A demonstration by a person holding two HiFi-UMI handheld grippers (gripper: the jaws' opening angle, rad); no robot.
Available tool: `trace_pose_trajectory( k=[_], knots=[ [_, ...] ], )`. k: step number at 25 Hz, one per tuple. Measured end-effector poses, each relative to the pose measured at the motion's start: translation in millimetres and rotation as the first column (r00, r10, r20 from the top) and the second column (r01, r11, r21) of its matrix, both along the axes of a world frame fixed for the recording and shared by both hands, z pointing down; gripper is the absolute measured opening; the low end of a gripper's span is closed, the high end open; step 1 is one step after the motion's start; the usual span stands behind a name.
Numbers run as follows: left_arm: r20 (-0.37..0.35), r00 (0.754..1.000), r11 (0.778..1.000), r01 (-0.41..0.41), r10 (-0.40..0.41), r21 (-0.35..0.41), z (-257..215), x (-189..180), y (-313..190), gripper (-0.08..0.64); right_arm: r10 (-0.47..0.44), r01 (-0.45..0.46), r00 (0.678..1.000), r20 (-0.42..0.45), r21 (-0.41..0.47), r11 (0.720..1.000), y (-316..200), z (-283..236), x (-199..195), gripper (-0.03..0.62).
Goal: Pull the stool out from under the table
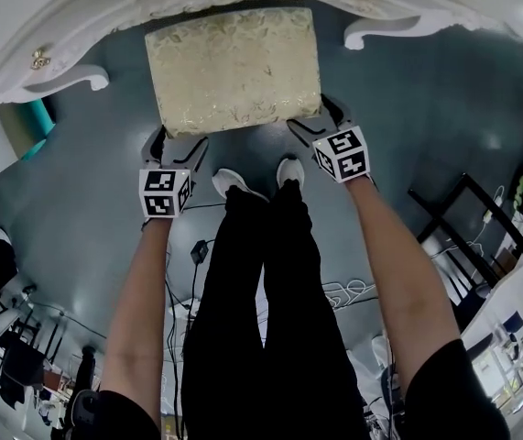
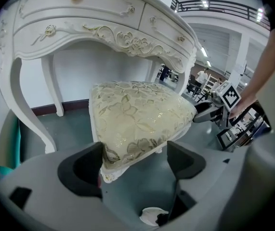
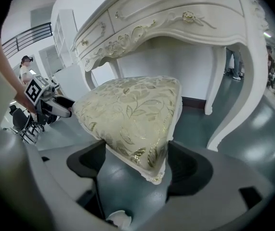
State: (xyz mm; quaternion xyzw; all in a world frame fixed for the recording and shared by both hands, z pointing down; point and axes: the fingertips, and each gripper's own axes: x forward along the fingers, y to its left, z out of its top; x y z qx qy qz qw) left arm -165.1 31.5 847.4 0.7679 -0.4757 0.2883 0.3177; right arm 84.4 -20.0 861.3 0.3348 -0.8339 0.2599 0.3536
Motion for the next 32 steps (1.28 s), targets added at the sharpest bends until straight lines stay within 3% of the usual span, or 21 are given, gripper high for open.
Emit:
trace_pose_trajectory(
  k=[12,32],
  knots=[
    [0.014,0.999,0.999,0.035,-0.036,0.028,-2,6,28,0.417,-0.03,0.03,1.0,0.0,-0.013,0.999,22,0,4,0.403],
    [0.042,0.998,0.998,0.041,-0.039,-0.04,2,25,90,0.417,-0.037,0.036,0.999,-0.035,-0.035,0.999,88,2,22,0.403]
  ],
)
